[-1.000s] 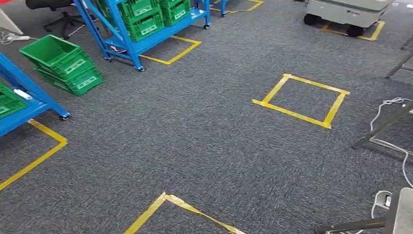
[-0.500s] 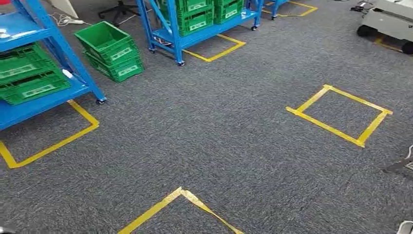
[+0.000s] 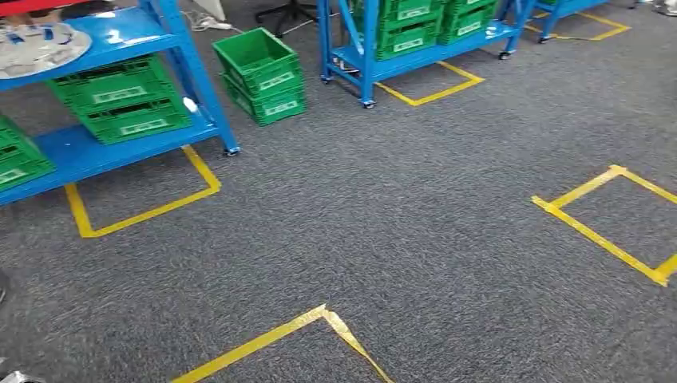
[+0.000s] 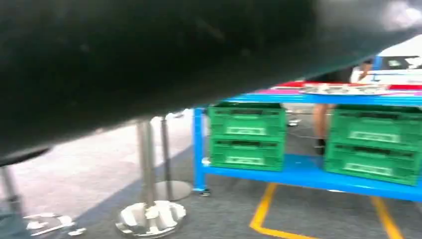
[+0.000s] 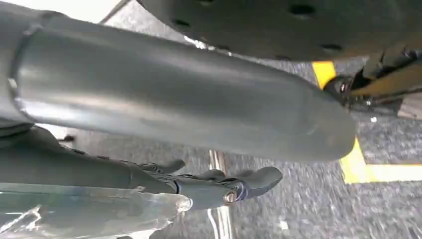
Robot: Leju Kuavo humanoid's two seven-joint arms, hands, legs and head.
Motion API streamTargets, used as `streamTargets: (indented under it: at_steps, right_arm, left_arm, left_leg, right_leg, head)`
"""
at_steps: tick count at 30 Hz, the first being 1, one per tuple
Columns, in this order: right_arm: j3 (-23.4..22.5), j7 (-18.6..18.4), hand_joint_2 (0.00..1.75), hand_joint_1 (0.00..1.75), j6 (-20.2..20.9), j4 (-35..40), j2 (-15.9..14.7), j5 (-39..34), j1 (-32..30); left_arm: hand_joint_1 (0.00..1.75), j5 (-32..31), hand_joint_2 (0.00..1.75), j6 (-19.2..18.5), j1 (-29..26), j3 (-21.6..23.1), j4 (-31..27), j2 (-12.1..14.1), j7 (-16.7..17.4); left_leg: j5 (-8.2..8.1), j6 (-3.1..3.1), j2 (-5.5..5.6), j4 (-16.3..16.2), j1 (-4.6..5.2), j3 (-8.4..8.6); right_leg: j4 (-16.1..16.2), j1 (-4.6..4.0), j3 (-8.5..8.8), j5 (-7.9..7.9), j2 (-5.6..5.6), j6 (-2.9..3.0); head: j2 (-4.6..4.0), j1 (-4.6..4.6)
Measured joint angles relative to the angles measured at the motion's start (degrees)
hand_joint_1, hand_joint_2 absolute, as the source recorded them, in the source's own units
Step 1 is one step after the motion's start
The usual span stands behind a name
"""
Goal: Take the parts from the cabinet and place them on the table.
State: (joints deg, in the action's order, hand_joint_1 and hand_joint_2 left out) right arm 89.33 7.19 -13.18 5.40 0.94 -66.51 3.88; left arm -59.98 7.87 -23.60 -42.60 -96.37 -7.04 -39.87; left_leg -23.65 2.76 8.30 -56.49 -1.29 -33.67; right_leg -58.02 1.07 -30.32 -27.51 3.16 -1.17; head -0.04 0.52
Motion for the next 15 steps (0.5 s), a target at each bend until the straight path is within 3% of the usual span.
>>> streamTargets:
  at_steps: [1, 2, 4, 5, 6, 7, 8, 9, 10, 12, 14, 15]
  right_arm:
    - [0.0, 0.2, 0.00, 0.00, 0.0, 0.0, 0.0, 0.0, 0.0]
    - [0.0, 0.2, 0.00, 0.00, 0.0, 0.0, 0.0, 0.0, -0.1]
    - [0.0, 0.1, 0.00, 0.00, 0.0, -0.1, 0.0, 0.0, -0.3]
    - [0.0, 0.1, 0.00, 0.00, 0.0, -0.1, 0.0, 0.1, -0.3]
    - [0.0, 0.1, 0.00, 0.00, -0.1, -0.1, 0.0, 0.2, -0.2]
    - [0.0, 0.0, 0.00, 0.00, -0.1, -0.1, 0.0, 0.3, -0.1]
    - [0.0, 0.0, 0.00, 0.00, -0.1, -0.1, 0.2, 0.4, 0.1]
    - [0.0, 0.0, 0.00, 0.00, -0.1, -0.1, 0.3, 0.4, 0.2]
    - [0.0, 0.0, 0.00, 0.00, -0.2, -0.1, 0.4, 0.5, 0.2]
    - [0.0, 0.0, 0.00, 0.00, -0.2, -0.1, 0.5, 0.6, 0.4]
    - [0.0, 0.0, 0.00, 0.00, -0.4, -0.1, 0.6, 0.7, 0.8]
    - [0.0, 0.1, 0.00, 0.00, -0.5, -0.1, 0.6, 0.7, 1.0]
  left_arm:
    - [0.00, 0.0, 0.00, -0.2, 0.1, -0.2, 0.1, -0.1, 0.0]
    - [0.00, 0.0, 0.00, -0.5, 0.5, -0.5, 0.2, -0.2, 0.0]
    - [0.00, 0.3, 0.00, -1.0, 1.1, -1.3, 0.5, -0.5, 0.0]
    - [0.00, 0.4, 0.00, -1.1, 1.0, -1.7, 0.7, -0.6, 0.0]
    - [0.00, 0.7, 0.00, -1.4, 0.9, -2.2, 0.9, -0.7, 0.0]
    - [0.00, 0.9, 0.00, -1.7, 0.9, -2.8, 1.1, -0.8, 0.0]
    - [0.00, 1.2, 0.00, -1.9, 1.0, -3.3, 1.2, -0.9, 0.0]
    - [0.00, 1.5, 0.00, -2.1, 1.1, -4.0, 1.4, -0.9, 0.0]
    - [0.00, 2.0, 0.00, -2.2, 1.4, -4.7, 1.8, -0.9, 0.0]
    - [0.00, 2.8, 0.00, -1.8, 2.3, -5.8, 3.0, -1.0, 0.0]
    - [0.00, 3.1, 0.00, -1.4, 2.4, -6.8, 4.4, -1.0, 0.0]
    - [0.00, 3.1, 0.00, -1.3, 2.7, -7.3, 5.2, -1.1, 0.0]
  left_leg:
    - [-1.73, 0.19, -3.95, -2.1, 0.48, -1.00]
    - [-4.31, 0.43, -6.17, -6.3, 0.54, -3.06]
    - [-8.42, 0.58, -7.69, -16.0, 0.45, -7.50]
    - [-8.76, 0.60, -7.73, -18.3, 0.44, -8.48]
    - [-7.82, 0.58, -7.73, -17.8, 0.44, -8.08]
    - [-5.76, 0.51, -7.79, -14.9, 0.44, -6.49]
    - [-3.08, 0.39, -8.31, -9.7, 0.45, -3.62]
    - [-1.07, 0.22, -9.94, -4.4, 0.54, -0.69]
    - [-0.65, 0.06, -12.67, -0.9, 0.82, 1.40]
    - [-0.87, -0.97, -11.41, -0.1, 1.04, 1.29]
    - [-0.92, -1.63, -10.14, 0.0, 1.21, 1.11]
    - [-0.54, -2.16, -9.60, 0.3, 0.74, 1.37]
  right_leg:
    - [0.2, -0.08, 0.12, 0.06, -0.66, 0.35]
    - [0.2, -0.28, 0.10, 0.06, -1.69, 0.51]
    - [0.2, -0.58, 0.06, -0.07, -3.81, 0.73]
    - [0.2, -0.61, 0.07, -0.14, -4.69, 0.81]
    - [0.2, -0.62, 0.13, -0.18, -5.44, 0.81]
    - [0.2, -0.62, 0.22, -0.25, -6.25, 0.72]
    - [0.2, -0.61, 0.41, -0.39, -7.03, 0.63]
    - [0.2, -0.62, 0.66, -0.54, -7.64, 0.42]
    - [0.2, -0.91, 0.81, -0.74, -8.17, 0.10]
    - [0.1, -1.35, 0.54, -1.21, -9.30, -0.50]
    - [0.6, -1.26, 1.89, -1.23, -10.56, -1.01]
    - [0.3, -1.05, 1.52, -1.51, -9.78, -1.50]
  head:
    - [0.00, -0.57]
    - [-0.02, -0.79]
    - [-0.02, -0.77]
    - [0.00, -0.79]
    - [-0.02, -0.81]
    - [-0.02, -0.81]
    - [-0.02, -0.79]
    - [-0.02, -0.83]
    - [0.00, -0.83]
    - [0.00, -0.59]
    - [0.00, -0.63]
    - [0.00, -0.72]
